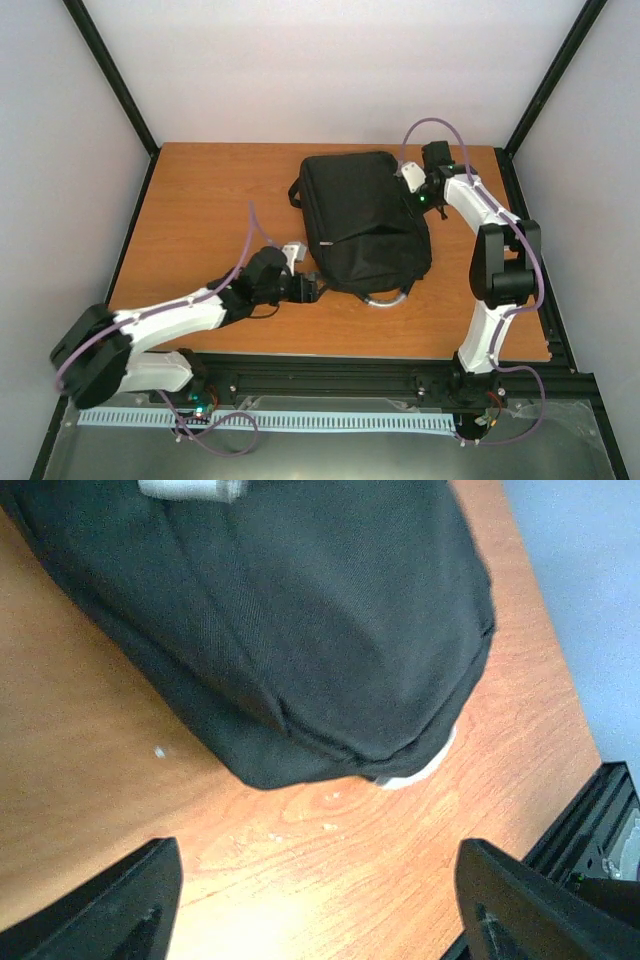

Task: Pack the student bag
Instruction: Adjust the student bag at the center of the board, then zip the student bag at the center of the board.

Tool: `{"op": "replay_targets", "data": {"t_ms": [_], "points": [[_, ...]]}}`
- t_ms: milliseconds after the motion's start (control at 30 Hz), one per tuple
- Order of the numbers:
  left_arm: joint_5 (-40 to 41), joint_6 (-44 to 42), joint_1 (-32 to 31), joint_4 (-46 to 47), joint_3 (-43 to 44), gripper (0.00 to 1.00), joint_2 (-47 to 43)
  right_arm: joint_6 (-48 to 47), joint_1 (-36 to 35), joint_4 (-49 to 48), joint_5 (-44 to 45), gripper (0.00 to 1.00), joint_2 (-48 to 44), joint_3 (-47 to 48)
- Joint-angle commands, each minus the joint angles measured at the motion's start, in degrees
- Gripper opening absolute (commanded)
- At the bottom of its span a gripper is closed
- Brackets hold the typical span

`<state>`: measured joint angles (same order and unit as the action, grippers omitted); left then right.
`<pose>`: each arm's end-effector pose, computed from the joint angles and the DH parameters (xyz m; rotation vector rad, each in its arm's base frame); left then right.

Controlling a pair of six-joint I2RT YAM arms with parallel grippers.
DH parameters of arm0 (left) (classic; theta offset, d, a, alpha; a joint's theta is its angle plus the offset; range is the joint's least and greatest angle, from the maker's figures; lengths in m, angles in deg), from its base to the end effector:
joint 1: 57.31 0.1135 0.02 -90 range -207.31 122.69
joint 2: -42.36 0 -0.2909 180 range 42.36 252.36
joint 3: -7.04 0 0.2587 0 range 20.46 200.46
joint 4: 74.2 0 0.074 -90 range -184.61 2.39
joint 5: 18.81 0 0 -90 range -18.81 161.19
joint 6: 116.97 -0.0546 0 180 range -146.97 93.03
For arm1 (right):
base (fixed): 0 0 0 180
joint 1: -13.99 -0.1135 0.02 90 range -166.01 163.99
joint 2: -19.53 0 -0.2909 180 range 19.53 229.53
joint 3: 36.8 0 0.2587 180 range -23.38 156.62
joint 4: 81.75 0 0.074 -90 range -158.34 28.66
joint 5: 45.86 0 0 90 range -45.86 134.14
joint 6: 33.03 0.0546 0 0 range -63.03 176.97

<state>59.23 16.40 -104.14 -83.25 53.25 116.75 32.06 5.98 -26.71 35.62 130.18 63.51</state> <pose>0.1773 -0.2055 0.1944 0.1997 2.4261 -1.0340 0.4251 0.0680 0.2229 -0.8051 2.5705 0.1121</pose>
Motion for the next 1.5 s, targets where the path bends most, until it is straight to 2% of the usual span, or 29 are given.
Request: {"op": "replay_targets", "data": {"t_ms": [0, 100, 167, 267, 333, 400, 500, 633, 833, 1167, 1333, 1467], "points": [[9.59, -2.77, 0.58, -10.66, 1.04, 0.82, -11.9, 2.41, -0.21, 4.96, -4.18, 0.48, -7.66, 4.44], [10.27, -1.85, 4.19, -10.8, 2.41, 0.87, -13.71, 2.82, -2.07, 6.44, -9.56, 0.49, -10.86, 4.5], [8.8, -0.1, 8.34, -8.98, 3.96, 0.85, -11.86, 2.76, -4.29, 6.56, -13.12, 0.48, -11.9, 2.84], [6.92, 2.36, 12.11, -4.28, 6.04, 0.77, -6.94, 2.62, -8.03, 4.93, -14.55, 0.43, -11.99, -0.6], [6.05, 2.92, 14.0, -3.4, 8.71, 0.64, -3.08, 2.21, -9.23, 3.76, -15.46, 0.38, -11.12, -2.53], [3.58, 3.64, 16.34, -3.38, 11.42, 0.62, 0.15, 1.64, -9.68, 2.96, -15.69, 0.33, -9.95, -4.24], [-1.05, 5.74, 18.53, -1.82, 13.7, 0.63, 4.93, 1.17, -9.73, 1.0, -14.5, 0.3, -8.22, -8.01], [-2.87, 7.22, 18.87, -0.37, 15.7, 0.73, 11.48, 1.14, -9.94, -0.26, -14.5, 0.29, -6.74, -12.8], [-8.74, 10.65, 19.23, 7.55, 17.35, 0.7, 21.31, 0.6, -10.18, 0.4, -15.57, 0.28, -6.75, -14.67], [-11.92, 11.91, 19.23, 14.61, 18.84, 0.45, 27.98, -0.41, -10.18, 0.23, -15.74, 0.27, -14.09, -16.82], [-14.54, 11.31, 19.16, 17.46, 19.53, 0.15, 28.44, -0.57, -10.13, 0.83, -15.74, 0.28, -17.44, -17.19], [-16.91, 9.97, 18.7, 20.26, 18.23, 0.01, 26.07, 0.93, -10.26, 0.94, -13.57, 0.33, -22.62, -15.11]]}}
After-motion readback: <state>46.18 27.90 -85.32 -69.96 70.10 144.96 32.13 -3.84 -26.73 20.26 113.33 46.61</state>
